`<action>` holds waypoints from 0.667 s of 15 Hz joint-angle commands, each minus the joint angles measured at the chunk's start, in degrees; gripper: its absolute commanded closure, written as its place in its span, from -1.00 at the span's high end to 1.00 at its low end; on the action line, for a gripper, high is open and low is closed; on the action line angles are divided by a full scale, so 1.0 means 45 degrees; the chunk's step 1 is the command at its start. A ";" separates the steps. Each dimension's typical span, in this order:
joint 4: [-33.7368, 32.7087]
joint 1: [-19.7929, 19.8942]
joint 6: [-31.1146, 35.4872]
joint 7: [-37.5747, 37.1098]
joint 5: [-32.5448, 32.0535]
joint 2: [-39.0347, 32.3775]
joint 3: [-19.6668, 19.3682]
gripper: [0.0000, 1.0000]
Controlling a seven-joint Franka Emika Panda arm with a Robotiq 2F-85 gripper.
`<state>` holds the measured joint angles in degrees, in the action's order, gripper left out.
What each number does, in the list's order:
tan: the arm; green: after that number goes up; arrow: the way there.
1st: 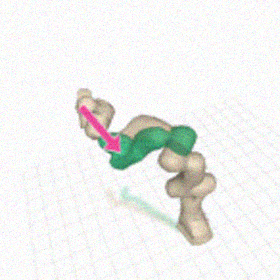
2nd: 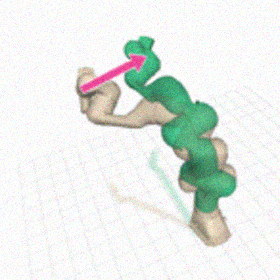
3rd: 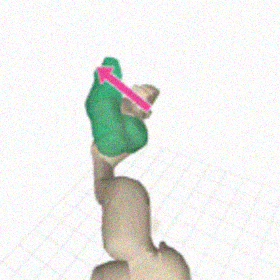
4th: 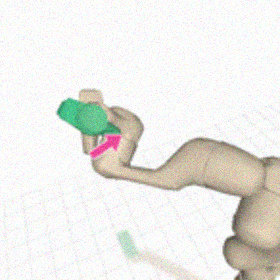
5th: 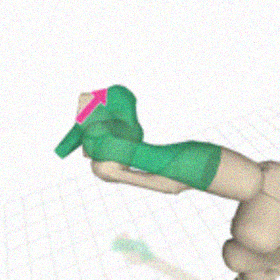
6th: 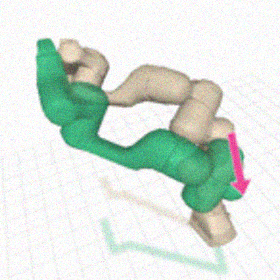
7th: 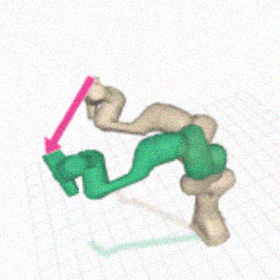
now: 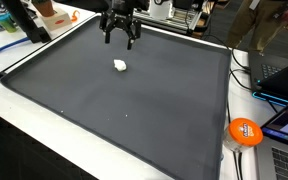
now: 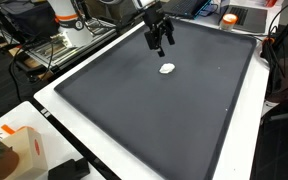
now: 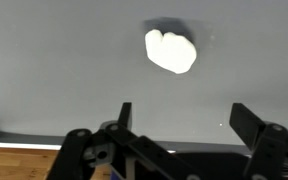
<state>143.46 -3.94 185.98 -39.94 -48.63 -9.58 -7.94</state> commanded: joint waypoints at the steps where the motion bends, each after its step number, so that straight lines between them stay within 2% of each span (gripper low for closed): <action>1: -0.0295 -0.0457 0.1078 -0.0001 -0.0559 -0.0688 -0.0950 1.00; 6: -0.0501 -0.1501 0.2423 0.0720 0.0179 -0.1771 -0.2311 1.00; 10: -0.0407 -0.2250 0.2967 0.1118 0.0632 -0.2490 -0.2965 1.00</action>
<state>141.64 -11.04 197.27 -36.75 -48.41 -17.95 -18.71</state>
